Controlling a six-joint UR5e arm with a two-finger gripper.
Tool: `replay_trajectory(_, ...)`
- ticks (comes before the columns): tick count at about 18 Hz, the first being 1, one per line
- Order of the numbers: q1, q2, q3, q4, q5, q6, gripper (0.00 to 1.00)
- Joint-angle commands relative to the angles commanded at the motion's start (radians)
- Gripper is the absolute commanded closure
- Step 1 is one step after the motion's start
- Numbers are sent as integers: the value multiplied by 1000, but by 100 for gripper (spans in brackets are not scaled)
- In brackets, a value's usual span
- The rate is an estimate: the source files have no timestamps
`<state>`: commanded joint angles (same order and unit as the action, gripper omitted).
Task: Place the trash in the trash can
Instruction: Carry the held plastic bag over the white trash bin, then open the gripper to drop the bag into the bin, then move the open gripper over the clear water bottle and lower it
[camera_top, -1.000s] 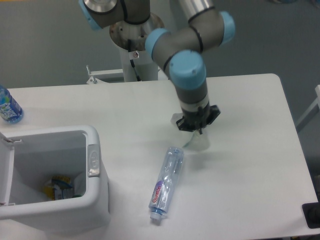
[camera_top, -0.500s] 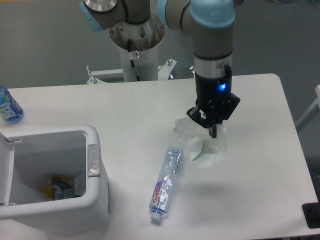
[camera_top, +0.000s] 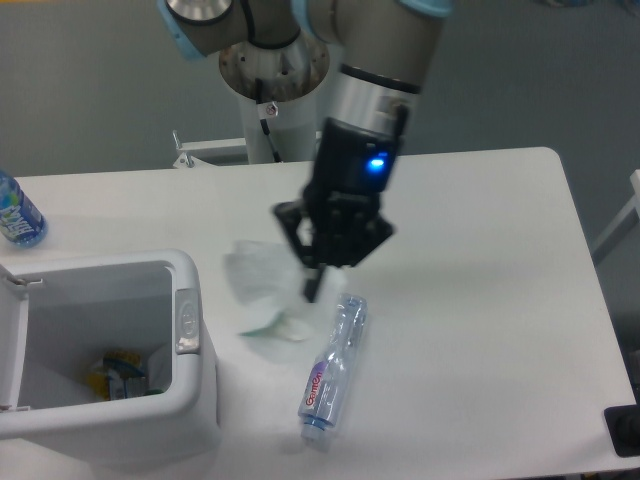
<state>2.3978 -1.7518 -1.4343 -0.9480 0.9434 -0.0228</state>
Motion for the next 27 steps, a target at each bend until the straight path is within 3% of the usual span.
replay_trajectory(5, -84, 5, -11, 0, 5, -55, 99)
replay_trajectory(7, -112, 0, -15, 2, 5, -54, 90)
replay_trajectory(8, -121, -3, -15, 3, 5, -46, 68)
replay_trajectory(10, -123, -6, -15, 41, 8, -46, 6)
replay_trajectory(11, -123, -8, -15, 54, 8, -49, 0)
replay_trajectory(18, -121, -11, -15, 54, 50, -48, 0)
replay_trajectory(23, -106, -44, 14, 60, 319, -55, 0)
replay_trajectory(27, -53, -109, 64, 61, 365, -54, 0)
